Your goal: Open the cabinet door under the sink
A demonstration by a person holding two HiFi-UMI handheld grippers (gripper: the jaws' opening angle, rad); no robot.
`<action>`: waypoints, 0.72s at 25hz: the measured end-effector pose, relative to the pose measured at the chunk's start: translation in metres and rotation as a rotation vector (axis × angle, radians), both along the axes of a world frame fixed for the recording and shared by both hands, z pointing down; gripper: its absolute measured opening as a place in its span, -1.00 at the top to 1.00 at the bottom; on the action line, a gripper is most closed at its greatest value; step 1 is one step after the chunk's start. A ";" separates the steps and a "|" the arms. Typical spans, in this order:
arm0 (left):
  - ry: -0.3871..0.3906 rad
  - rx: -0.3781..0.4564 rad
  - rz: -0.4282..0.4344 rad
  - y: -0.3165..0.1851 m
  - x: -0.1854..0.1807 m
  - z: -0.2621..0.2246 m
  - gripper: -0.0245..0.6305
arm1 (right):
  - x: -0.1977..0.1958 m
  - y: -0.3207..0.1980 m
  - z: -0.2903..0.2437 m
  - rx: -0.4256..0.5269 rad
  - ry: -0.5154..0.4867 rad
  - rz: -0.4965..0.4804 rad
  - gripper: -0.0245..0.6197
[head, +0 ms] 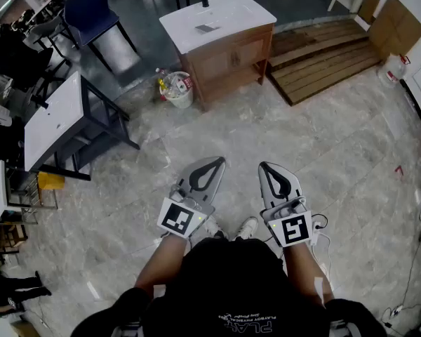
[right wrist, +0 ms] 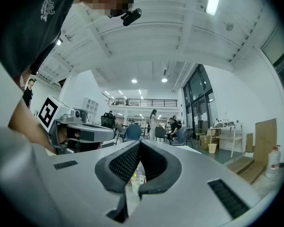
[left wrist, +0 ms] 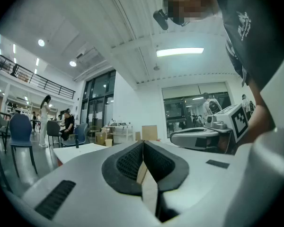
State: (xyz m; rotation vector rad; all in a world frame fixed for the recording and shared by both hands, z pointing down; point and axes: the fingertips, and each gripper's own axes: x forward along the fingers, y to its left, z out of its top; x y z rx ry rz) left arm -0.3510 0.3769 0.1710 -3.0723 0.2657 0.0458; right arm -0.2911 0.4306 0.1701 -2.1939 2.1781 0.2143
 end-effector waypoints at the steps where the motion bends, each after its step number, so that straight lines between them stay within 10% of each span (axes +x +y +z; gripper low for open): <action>1: 0.003 0.002 0.001 0.001 0.003 -0.001 0.85 | 0.002 0.001 0.000 0.004 -0.004 0.000 0.86; 18: -0.046 -0.001 0.006 0.012 0.041 0.019 0.85 | 0.032 0.008 0.003 0.048 0.030 0.005 0.86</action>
